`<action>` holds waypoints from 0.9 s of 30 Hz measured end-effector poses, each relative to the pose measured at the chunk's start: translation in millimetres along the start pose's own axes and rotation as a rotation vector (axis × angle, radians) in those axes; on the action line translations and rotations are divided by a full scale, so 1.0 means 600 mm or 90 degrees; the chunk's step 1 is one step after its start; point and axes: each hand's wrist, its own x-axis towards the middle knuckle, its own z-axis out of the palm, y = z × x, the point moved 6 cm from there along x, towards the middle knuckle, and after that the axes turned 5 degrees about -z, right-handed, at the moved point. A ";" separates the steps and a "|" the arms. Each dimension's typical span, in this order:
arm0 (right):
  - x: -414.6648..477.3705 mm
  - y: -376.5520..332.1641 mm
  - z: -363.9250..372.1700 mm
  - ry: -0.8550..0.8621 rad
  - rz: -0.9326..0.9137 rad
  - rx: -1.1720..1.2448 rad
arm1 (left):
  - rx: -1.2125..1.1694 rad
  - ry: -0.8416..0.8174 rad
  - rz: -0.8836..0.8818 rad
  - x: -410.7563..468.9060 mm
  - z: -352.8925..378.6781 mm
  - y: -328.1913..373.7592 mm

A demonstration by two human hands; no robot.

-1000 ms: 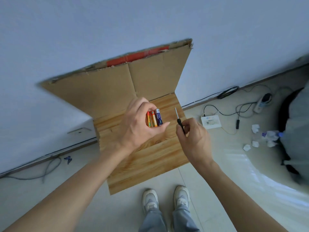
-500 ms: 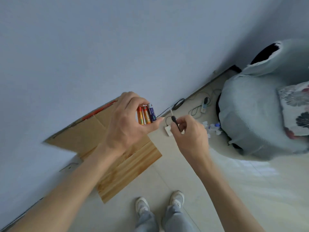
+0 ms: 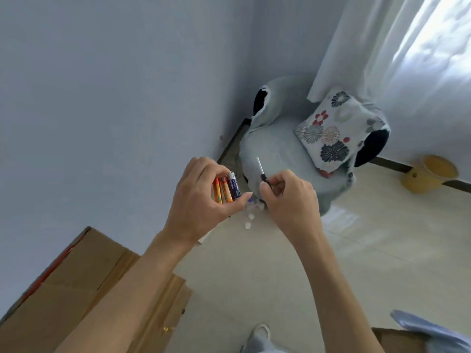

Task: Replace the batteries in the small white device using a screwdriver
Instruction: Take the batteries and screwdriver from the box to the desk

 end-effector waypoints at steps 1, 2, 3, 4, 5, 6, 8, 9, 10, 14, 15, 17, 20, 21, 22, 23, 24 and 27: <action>0.007 0.023 -0.028 0.023 0.012 0.009 | -0.012 -0.008 0.013 0.016 0.026 0.023; 0.013 0.046 -0.055 0.048 0.021 0.017 | -0.021 -0.016 0.029 0.031 0.052 0.047; 0.018 0.069 -0.082 0.072 0.028 0.021 | -0.029 -0.024 0.047 0.045 0.078 0.070; 0.022 0.091 -0.107 0.093 0.036 0.023 | -0.038 -0.030 0.067 0.057 0.104 0.091; 0.027 0.117 -0.135 0.116 0.045 0.024 | -0.048 -0.035 0.089 0.071 0.133 0.116; 0.033 0.136 -0.157 0.130 0.049 0.024 | -0.056 -0.037 0.104 0.083 0.157 0.136; 0.040 0.172 -0.199 0.150 0.051 0.015 | -0.079 -0.042 0.123 0.104 0.201 0.175; 0.044 0.190 -0.221 0.163 0.055 0.011 | -0.091 -0.047 0.134 0.114 0.224 0.195; 0.048 0.208 -0.244 0.179 0.060 0.007 | -0.101 -0.056 0.145 0.125 0.247 0.216; 0.058 0.280 -0.323 0.242 0.094 -0.002 | -0.144 -0.119 0.183 0.166 0.339 0.291; 0.059 0.296 -0.341 0.259 0.104 -0.006 | -0.154 -0.130 0.196 0.177 0.363 0.308; 0.062 0.330 -0.374 0.291 0.128 -0.011 | -0.172 -0.155 0.224 0.198 0.412 0.341; 0.072 0.382 -0.417 0.326 0.169 -0.017 | -0.209 -0.180 0.266 0.233 0.488 0.386; 0.077 0.399 -0.431 0.338 0.186 -0.021 | -0.222 -0.188 0.277 0.246 0.514 0.401; 0.083 0.417 -0.445 0.352 0.200 -0.025 | -0.235 -0.196 0.286 0.259 0.541 0.417; 0.090 0.433 -0.458 0.366 0.214 -0.028 | -0.249 -0.207 0.295 0.271 0.567 0.433; 0.099 0.449 -0.472 0.383 0.227 -0.032 | -0.267 -0.218 0.308 0.284 0.593 0.450; 0.130 0.497 -0.511 0.436 0.269 -0.043 | -0.319 -0.231 0.358 0.327 0.669 0.502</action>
